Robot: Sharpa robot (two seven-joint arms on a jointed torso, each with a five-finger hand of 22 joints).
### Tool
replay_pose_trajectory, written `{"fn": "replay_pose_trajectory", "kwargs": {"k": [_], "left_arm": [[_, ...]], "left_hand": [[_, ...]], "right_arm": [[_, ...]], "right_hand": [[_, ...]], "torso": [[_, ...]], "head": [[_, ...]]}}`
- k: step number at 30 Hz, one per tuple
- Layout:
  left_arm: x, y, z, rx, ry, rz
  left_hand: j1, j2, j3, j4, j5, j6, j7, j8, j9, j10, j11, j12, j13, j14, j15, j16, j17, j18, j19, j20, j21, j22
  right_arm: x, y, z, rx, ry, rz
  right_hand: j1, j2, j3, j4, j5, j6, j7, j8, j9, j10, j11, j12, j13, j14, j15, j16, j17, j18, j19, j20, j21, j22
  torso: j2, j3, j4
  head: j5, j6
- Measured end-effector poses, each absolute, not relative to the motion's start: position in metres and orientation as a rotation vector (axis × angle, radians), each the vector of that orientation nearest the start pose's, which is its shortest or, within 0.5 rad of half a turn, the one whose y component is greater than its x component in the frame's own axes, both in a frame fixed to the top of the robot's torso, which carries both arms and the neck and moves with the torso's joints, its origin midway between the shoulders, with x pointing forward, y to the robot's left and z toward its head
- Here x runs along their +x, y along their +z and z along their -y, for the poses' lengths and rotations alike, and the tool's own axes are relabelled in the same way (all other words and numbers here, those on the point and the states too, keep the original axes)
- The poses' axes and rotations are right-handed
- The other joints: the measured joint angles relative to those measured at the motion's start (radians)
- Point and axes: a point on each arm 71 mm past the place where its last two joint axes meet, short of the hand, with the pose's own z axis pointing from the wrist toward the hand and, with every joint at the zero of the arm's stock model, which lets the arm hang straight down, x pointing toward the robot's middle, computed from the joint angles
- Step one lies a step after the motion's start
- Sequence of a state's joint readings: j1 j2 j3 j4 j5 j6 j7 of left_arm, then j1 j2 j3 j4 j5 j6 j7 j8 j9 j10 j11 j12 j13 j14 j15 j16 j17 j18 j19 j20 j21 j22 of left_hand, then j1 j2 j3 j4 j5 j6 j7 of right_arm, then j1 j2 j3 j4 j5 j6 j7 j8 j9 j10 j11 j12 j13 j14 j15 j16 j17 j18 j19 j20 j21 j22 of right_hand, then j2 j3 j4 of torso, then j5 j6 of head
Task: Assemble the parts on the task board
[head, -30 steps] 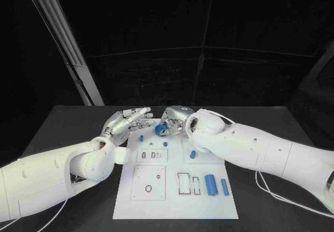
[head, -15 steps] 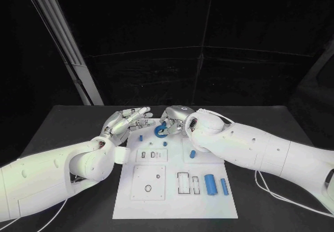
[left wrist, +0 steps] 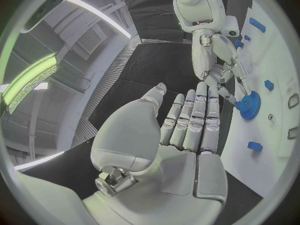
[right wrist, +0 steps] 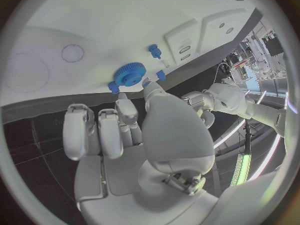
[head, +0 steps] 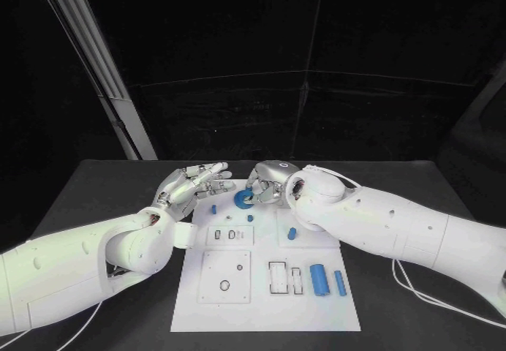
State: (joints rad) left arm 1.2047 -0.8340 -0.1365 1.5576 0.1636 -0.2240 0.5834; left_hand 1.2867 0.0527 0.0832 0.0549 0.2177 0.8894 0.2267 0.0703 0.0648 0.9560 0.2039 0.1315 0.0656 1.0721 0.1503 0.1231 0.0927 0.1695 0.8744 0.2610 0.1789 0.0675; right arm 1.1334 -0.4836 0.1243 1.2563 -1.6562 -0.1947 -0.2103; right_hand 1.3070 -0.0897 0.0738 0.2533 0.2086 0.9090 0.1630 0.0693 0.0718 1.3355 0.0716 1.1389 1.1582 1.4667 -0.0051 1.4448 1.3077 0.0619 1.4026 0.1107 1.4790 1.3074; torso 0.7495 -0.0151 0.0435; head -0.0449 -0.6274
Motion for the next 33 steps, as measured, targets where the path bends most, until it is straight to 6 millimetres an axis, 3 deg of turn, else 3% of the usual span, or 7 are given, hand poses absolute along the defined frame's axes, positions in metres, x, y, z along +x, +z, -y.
{"fn": "replay_pose_trajectory", "kwargs": {"k": [6, 13, 18, 26, 33], "left_arm": [[0.470, -0.199, -0.200, -1.203, -1.729, -1.327], [0.470, -0.198, -0.201, -1.204, -1.727, -1.327], [0.470, -0.199, -0.200, -1.204, -1.728, -1.329], [0.468, -0.203, -0.200, -1.208, -1.721, -1.340], [0.468, -0.204, -0.201, -1.210, -1.718, -1.344]], "left_hand": [[0.000, 0.000, 0.000, 0.000, 0.000, 0.000, 0.000, 0.000, 0.000, 0.000, 0.000, 0.000, 0.000, 0.000, 0.000, 0.000, 0.000, 0.000, 0.000, 0.000, 0.000, 0.000], [0.000, 0.000, 0.003, -0.003, 0.000, 0.000, 0.000, 0.000, 0.000, -0.006, -0.001, -0.004, 0.000, 0.000, 0.000, 0.000, 0.000, 0.000, 0.000, 0.000, 0.000, 0.000], [0.000, 0.000, 0.003, -0.003, 0.000, 0.000, 0.000, 0.000, 0.000, -0.007, 0.000, -0.004, -0.001, 0.000, 0.000, 0.000, -0.001, 0.000, 0.000, 0.000, 0.000, 0.000], [0.000, 0.000, 0.003, -0.003, 0.000, 0.000, 0.000, 0.000, 0.000, -0.007, 0.000, -0.004, -0.001, 0.000, 0.000, 0.000, -0.001, 0.000, 0.000, 0.000, 0.000, 0.000], [0.000, 0.000, 0.003, -0.003, 0.000, 0.000, 0.000, 0.000, 0.000, -0.007, 0.000, -0.004, -0.001, 0.000, 0.000, 0.000, -0.001, 0.000, 0.000, 0.000, 0.000, 0.000]], "right_arm": [[0.521, -0.173, 0.142, -0.172, 0.646, -1.591], [0.513, -0.164, 0.207, -0.046, 0.696, -1.552], [0.513, -0.163, 0.242, 0.032, 0.707, -1.540], [0.515, -0.172, 0.270, 0.099, 0.699, -1.546], [0.514, -0.188, 0.287, 0.126, 0.692, -1.569]], "right_hand": [[0.027, 0.026, -0.002, -0.018, 0.027, 0.001, -0.001, 0.000, 0.000, 0.005, 0.002, 0.006, 0.006, 0.000, 0.000, 0.000, 0.000, 0.000, 0.000, 0.000, 0.000, 0.000], [0.060, 0.007, -0.013, -0.043, 0.058, 0.011, -0.004, 0.000, 0.000, 0.001, -0.002, -0.006, -0.004, 0.000, 0.000, 0.000, 0.000, 0.000, 0.000, 0.000, 0.000, 0.000], [0.066, 0.002, -0.018, -0.049, 0.068, 0.012, -0.005, 0.000, 0.000, -0.001, -0.004, -0.009, -0.006, 0.000, 0.000, 0.000, 0.000, 0.000, 0.000, 0.000, 0.000, 0.000], [0.071, -0.003, -0.025, -0.055, 0.068, 0.012, -0.005, 0.000, 0.000, -0.001, -0.004, -0.015, -0.011, 0.000, 0.000, 0.000, 0.000, 0.000, 0.000, 0.000, 0.000, 0.000], [0.080, -0.004, -0.027, -0.058, 0.076, 0.012, -0.005, 0.000, 0.000, -0.001, -0.004, -0.016, -0.012, 0.000, 0.000, 0.000, 0.000, 0.000, 0.000, 0.000, 0.000, 0.000]], "torso": [[-0.002, 0.0012, -0.0044], [-0.006, 0.0048, -0.0195], [-0.009, 0.0109, -0.0313], [-0.010, 0.0191, -0.0415], [-0.010, 0.0190, -0.0423]], "head": [[0.004, 0.006], [0.009, 0.012], [0.012, 0.018], [0.003, 0.018], [-0.006, 0.013]]}}
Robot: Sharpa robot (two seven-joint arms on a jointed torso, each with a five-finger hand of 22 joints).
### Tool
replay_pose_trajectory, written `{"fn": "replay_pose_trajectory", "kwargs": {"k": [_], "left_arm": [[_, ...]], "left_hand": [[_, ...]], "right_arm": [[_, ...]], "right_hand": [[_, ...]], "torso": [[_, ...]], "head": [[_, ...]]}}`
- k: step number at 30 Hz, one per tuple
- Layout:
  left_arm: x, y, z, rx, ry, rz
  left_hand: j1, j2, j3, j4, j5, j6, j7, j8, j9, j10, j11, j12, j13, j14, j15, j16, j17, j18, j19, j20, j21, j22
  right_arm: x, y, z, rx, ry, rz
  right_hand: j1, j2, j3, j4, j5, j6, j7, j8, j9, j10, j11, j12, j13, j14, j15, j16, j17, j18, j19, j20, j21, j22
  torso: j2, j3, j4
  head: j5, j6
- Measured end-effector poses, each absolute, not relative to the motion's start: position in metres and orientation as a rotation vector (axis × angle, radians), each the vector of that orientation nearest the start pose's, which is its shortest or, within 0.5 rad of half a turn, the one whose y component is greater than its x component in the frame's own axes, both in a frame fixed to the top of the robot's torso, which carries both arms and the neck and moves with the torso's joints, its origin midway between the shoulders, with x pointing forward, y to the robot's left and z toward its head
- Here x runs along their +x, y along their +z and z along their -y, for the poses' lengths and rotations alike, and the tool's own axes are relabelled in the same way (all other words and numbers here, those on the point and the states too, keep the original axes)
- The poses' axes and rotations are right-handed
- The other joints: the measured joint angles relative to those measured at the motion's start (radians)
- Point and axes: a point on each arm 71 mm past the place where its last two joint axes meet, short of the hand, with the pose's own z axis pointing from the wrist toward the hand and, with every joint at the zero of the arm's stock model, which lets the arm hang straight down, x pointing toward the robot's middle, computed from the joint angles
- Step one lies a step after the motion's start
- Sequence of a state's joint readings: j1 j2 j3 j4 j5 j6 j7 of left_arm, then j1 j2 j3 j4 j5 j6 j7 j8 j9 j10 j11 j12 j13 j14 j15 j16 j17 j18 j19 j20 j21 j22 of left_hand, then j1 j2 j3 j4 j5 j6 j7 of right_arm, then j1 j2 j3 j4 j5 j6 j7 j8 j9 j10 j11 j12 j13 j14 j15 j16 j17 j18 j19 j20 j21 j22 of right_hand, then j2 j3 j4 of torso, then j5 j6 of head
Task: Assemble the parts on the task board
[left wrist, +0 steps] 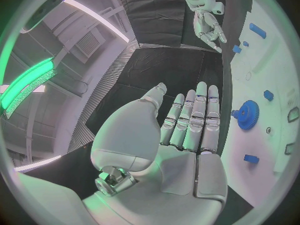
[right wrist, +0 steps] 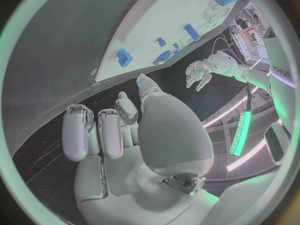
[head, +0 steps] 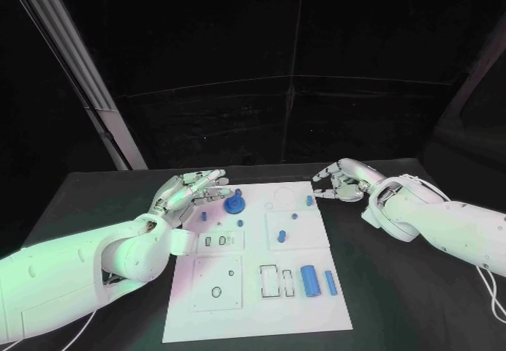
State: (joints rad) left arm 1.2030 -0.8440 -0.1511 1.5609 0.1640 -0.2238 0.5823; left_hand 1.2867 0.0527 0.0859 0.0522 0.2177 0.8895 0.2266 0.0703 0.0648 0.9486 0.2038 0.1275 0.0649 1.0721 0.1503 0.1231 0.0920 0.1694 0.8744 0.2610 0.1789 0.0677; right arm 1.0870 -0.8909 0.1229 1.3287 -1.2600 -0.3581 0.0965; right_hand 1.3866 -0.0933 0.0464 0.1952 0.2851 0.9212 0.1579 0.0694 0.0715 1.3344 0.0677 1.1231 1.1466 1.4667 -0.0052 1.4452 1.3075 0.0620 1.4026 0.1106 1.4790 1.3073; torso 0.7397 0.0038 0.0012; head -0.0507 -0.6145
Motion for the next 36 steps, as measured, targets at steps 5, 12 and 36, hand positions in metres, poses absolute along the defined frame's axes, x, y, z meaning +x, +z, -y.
{"fn": "replay_pose_trajectory", "kwargs": {"k": [5, 12, 36], "left_arm": [[0.468, -0.205, -0.201, -1.210, -1.717, -1.344], [0.468, -0.205, -0.201, -1.211, -1.717, -1.345], [0.468, -0.205, -0.201, -1.211, -1.716, -1.345]], "left_hand": [[0.000, 0.000, 0.000, 0.000, 0.000, 0.000, 0.000, 0.000, 0.000, 0.000, 0.000, 0.000, 0.000, 0.000, 0.000, 0.000, 0.000, 0.000, 0.000, 0.000, 0.000, 0.000], [0.000, 0.000, 0.000, 0.000, 0.000, 0.000, 0.000, 0.000, 0.000, 0.000, 0.000, 0.000, 0.000, 0.000, 0.000, 0.000, 0.000, 0.000, 0.000, 0.000, 0.000, 0.000], [0.000, 0.000, 0.000, 0.000, 0.000, 0.000, 0.000, 0.000, 0.000, 0.000, 0.000, 0.000, 0.000, 0.000, 0.000, 0.000, 0.000, 0.000, 0.000, 0.000, 0.000, 0.000]], "right_arm": [[0.514, -0.196, 0.290, 0.127, 0.695, -1.582], [0.515, -0.203, 0.288, 0.124, 0.705, -1.600], [0.518, -0.217, 0.274, 0.123, 0.711, -1.648]], "right_hand": [[0.004, -0.002, -0.003, -0.003, 0.004, 0.000, 0.000, 0.000, 0.000, 0.000, 0.000, 0.000, 0.000, 0.000, 0.000, 0.000, 0.000, 0.000, 0.000, 0.000, 0.000, 0.000], [0.007, -0.005, -0.005, -0.005, 0.004, 0.000, 0.000, 0.000, 0.000, 0.000, 0.000, 0.000, -0.001, 0.000, 0.000, 0.000, 0.000, 0.000, 0.000, 0.000, 0.000, 0.000], [0.051, 0.031, 0.011, -0.033, -0.008, 0.015, 0.000, 0.003, 0.001, 0.000, 0.000, 0.000, 0.005, 0.000, 0.000, 0.000, 0.000, 0.000, 0.000, 0.000, 0.000, 0.000]], "torso": [[0.000, -0.0012, -0.0001], [0.000, -0.0030, -0.0001], [-0.001, -0.0042, 0.0008]], "head": [[-0.001, -0.004], [-0.002, -0.009], [-0.002, -0.012]]}}
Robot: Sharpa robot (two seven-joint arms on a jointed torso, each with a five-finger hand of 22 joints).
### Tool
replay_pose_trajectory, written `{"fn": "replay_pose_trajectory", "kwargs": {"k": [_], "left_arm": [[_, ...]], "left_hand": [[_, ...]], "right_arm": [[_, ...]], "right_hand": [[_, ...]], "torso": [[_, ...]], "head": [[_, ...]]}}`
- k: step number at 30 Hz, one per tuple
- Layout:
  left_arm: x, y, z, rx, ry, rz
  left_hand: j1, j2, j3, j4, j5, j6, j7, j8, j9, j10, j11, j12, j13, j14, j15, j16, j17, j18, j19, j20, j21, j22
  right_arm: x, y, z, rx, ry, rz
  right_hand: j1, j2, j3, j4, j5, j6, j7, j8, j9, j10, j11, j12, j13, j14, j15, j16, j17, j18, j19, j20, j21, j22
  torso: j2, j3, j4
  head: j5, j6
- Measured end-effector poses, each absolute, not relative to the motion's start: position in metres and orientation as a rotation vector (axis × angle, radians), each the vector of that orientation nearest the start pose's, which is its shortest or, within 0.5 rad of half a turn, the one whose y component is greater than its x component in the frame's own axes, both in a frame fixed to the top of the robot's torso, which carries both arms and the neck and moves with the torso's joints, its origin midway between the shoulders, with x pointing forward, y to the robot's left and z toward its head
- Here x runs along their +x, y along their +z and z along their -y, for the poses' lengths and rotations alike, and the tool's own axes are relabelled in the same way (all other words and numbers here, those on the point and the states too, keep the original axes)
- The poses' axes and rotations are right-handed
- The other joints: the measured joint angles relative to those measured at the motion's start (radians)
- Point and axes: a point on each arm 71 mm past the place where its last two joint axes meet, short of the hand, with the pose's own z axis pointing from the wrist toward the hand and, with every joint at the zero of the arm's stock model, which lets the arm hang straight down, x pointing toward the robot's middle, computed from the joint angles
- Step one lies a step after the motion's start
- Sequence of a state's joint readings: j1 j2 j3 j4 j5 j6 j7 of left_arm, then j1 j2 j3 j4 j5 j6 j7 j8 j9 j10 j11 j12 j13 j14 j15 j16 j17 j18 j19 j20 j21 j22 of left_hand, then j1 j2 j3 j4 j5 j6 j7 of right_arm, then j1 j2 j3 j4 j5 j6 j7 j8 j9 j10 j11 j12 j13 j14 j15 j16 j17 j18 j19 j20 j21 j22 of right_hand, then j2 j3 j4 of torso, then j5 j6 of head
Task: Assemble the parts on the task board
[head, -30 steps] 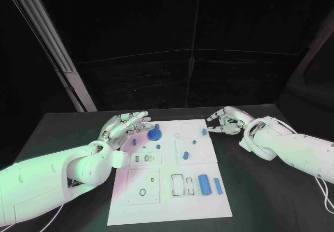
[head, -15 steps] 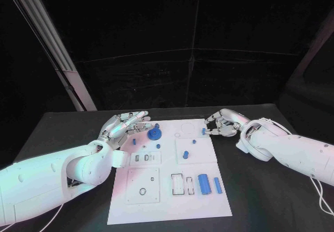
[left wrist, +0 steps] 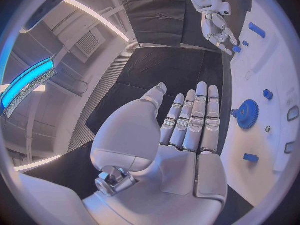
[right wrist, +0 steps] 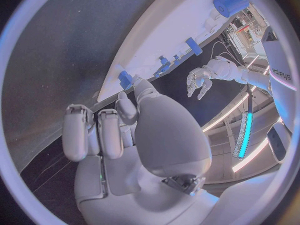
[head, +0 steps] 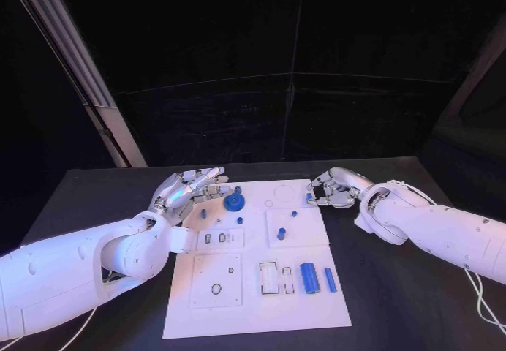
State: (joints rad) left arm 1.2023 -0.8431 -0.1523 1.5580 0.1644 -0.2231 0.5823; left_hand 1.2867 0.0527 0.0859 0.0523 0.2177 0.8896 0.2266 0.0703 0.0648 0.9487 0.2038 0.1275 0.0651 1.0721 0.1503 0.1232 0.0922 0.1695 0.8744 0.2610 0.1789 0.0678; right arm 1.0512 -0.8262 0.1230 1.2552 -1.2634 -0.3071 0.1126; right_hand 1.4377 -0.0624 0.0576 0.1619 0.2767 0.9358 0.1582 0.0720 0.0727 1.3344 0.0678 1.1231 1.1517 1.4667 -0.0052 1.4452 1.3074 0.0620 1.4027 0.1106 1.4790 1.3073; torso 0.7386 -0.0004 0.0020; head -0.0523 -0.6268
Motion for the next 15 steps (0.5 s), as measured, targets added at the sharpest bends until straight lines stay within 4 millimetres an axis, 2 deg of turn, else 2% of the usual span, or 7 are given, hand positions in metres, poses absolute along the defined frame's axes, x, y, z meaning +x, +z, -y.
{"fn": "replay_pose_trajectory", "kwargs": {"k": [8, 15], "left_arm": [[0.4678, -0.2055, -0.2012, -1.211, -1.716, -1.345], [0.4678, -0.2055, -0.2012, -1.211, -1.715, -1.345]], "left_hand": [[0.000, 0.000, 0.000, 0.000, 0.000, 0.000, 0.000, 0.000, 0.000, 0.000, 0.000, 0.000, 0.000, 0.000, 0.000, 0.000, 0.000, 0.000, 0.000, 0.000, 0.000, 0.000], [0.000, 0.000, 0.003, -0.003, 0.000, 0.000, 0.000, 0.000, 0.000, 0.000, 0.000, 0.000, 0.000, 0.000, 0.000, 0.000, 0.000, 0.000, 0.000, 0.000, 0.000, 0.000]], "right_arm": [[0.5190, -0.2198, 0.2741, 0.129, 0.698, -1.659], [0.5200, -0.2214, 0.2731, 0.128, 0.690, -1.670]], "right_hand": [[0.016, 0.016, 0.012, -0.012, -0.021, 0.019, -0.004, 0.006, 0.002, 0.000, 0.000, 0.000, 0.004, 0.000, 0.000, 0.000, 0.000, 0.000, 0.004, -0.004, 0.000, 0.000], [0.020, 0.021, 0.020, -0.020, -0.029, 0.035, -0.005, 0.012, 0.003, 0.004, -0.004, 0.008, 0.010, 0.000, 0.000, 0.000, 0.000, 0.000, 0.006, -0.006, 0.000, 0.000]], "torso": [[0.000, 0.0000, -0.0001], [0.000, -0.0004, -0.0002]], "head": [[0.000, -0.002], [0.000, -0.005]]}}
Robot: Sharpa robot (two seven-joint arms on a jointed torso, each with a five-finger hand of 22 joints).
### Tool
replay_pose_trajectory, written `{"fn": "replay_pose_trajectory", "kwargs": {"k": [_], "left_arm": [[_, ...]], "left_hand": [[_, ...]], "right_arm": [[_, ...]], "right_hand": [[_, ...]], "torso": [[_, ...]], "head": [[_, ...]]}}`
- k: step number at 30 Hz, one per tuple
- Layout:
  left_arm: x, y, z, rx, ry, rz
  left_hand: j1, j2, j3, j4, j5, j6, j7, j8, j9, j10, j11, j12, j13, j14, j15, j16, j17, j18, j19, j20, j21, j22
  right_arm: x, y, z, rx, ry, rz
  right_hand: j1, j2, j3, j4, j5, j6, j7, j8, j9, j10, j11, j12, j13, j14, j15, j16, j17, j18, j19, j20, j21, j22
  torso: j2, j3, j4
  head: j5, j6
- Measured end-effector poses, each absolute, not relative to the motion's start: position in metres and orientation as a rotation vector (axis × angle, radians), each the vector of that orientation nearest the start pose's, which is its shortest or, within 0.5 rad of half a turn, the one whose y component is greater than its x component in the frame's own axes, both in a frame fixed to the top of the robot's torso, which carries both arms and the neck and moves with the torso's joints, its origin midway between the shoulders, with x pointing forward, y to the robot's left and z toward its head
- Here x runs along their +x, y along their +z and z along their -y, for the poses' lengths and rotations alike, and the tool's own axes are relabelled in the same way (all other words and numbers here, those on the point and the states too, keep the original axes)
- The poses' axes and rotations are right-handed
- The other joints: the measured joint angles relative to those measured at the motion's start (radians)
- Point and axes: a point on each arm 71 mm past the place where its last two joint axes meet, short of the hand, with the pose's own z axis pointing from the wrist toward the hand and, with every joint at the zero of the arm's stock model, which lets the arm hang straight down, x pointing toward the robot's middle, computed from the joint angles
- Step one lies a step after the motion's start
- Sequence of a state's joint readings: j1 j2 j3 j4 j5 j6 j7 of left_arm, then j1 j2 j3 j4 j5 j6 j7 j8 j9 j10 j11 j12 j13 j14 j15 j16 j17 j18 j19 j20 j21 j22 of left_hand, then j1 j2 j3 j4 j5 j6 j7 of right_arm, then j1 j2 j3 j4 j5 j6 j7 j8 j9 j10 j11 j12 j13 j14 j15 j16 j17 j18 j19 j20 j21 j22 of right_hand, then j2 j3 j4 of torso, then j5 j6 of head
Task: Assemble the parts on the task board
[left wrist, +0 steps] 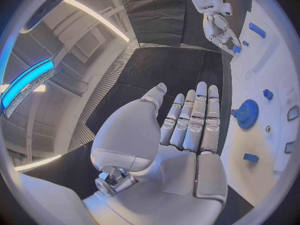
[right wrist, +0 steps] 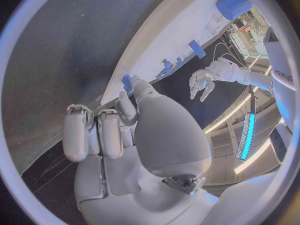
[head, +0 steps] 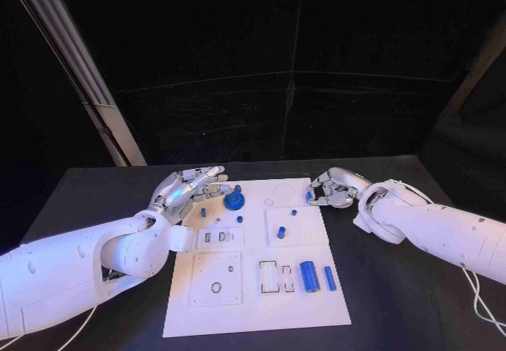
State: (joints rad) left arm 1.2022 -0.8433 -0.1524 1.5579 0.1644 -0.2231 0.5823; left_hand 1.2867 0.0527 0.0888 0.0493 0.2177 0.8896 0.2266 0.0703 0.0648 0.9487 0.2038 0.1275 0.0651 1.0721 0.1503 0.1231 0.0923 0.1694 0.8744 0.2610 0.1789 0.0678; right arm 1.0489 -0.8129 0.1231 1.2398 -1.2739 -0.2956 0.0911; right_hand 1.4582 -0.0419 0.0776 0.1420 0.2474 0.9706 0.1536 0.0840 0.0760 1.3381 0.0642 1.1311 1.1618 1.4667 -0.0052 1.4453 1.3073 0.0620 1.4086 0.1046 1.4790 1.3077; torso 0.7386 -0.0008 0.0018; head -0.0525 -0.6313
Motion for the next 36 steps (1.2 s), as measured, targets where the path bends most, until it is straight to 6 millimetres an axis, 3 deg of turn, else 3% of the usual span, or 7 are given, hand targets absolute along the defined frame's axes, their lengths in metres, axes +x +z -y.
{"fn": "replay_pose_trajectory", "kwargs": {"k": [19, 36], "left_arm": [[0.4677, -0.2055, -0.2015, -1.212, -1.715, -1.345], [0.4677, -0.2055, -0.2015, -1.212, -1.715, -1.344]], "left_hand": [[0.000, 0.000, 0.000, 0.000, 0.000, 0.000, 0.000, 0.000, 0.000, 0.000, 0.000, 0.000, 0.000, 0.000, 0.000, 0.000, 0.000, 0.000, 0.000, 0.000, 0.000, 0.000], [0.000, 0.000, 0.000, 0.000, 0.000, 0.000, 0.000, 0.000, 0.000, 0.000, 0.000, 0.000, 0.000, 0.000, 0.000, 0.000, 0.000, 0.000, 0.000, 0.000, -0.004, 0.000]], "right_arm": [[0.5211, -0.2238, 0.2710, 0.125, 0.678, -1.687], [0.5223, -0.2243, 0.2659, 0.125, 0.682, -1.683]], "right_hand": [[0.000, 0.000, 0.005, -0.005, -0.009, 0.022, -0.006, 0.005, 0.001, 0.004, -0.004, 0.007, 0.007, 0.000, 0.000, 0.005, 0.001, 0.000, 0.005, -0.005, 0.000, 0.000], [0.001, 0.015, 0.021, -0.009, -0.013, 0.050, -0.014, 0.017, 0.003, 0.011, -0.011, 0.016, 0.016, 0.000, -0.008, 0.009, 0.001, 0.000, 0.008, -0.008, 0.000, 0.000]], "torso": [[-0.001, 0.0003, -0.0005], [-0.001, 0.0002, -0.0008]], "head": [[0.000, -0.004], [-0.002, -0.005]]}}
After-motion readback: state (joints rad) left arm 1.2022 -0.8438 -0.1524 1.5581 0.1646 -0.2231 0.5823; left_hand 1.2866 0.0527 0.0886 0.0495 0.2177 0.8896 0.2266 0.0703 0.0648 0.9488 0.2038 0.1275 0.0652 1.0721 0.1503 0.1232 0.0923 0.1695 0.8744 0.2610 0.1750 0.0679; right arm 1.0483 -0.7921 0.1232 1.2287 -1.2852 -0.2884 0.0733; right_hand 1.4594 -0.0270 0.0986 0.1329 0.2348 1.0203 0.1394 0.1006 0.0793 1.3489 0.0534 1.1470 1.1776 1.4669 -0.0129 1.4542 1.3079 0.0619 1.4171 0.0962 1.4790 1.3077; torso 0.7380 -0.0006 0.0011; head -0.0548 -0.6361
